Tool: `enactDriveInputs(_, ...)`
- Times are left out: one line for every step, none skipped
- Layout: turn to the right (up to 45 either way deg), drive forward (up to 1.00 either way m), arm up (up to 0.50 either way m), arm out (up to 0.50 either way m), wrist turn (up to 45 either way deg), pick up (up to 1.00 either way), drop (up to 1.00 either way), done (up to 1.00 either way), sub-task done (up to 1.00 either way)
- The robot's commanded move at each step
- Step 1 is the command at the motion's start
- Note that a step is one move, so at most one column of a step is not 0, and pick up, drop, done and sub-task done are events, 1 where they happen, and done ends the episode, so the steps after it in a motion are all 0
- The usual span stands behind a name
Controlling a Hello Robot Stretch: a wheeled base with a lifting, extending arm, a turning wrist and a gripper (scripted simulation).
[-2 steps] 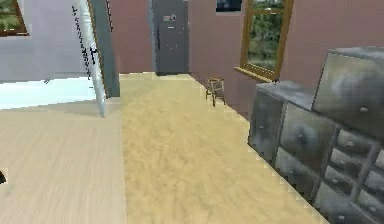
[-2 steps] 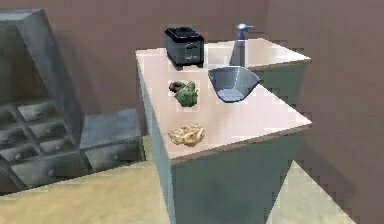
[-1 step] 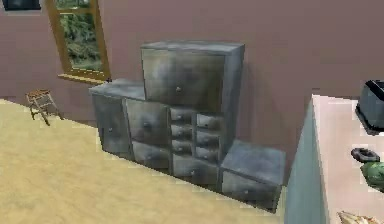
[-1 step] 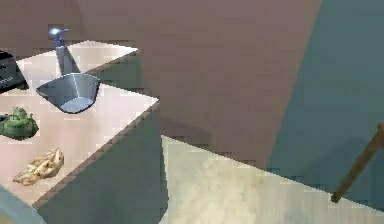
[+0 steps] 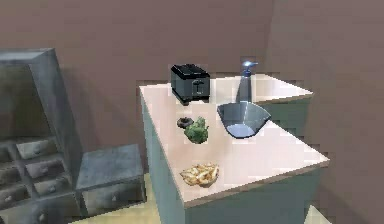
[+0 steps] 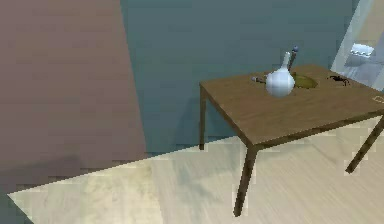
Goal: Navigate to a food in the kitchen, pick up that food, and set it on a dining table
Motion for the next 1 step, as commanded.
enactDriveInputs(6.0,0.0,0.0,0.0,0.0,0.0,0.0,0.0,0.0)
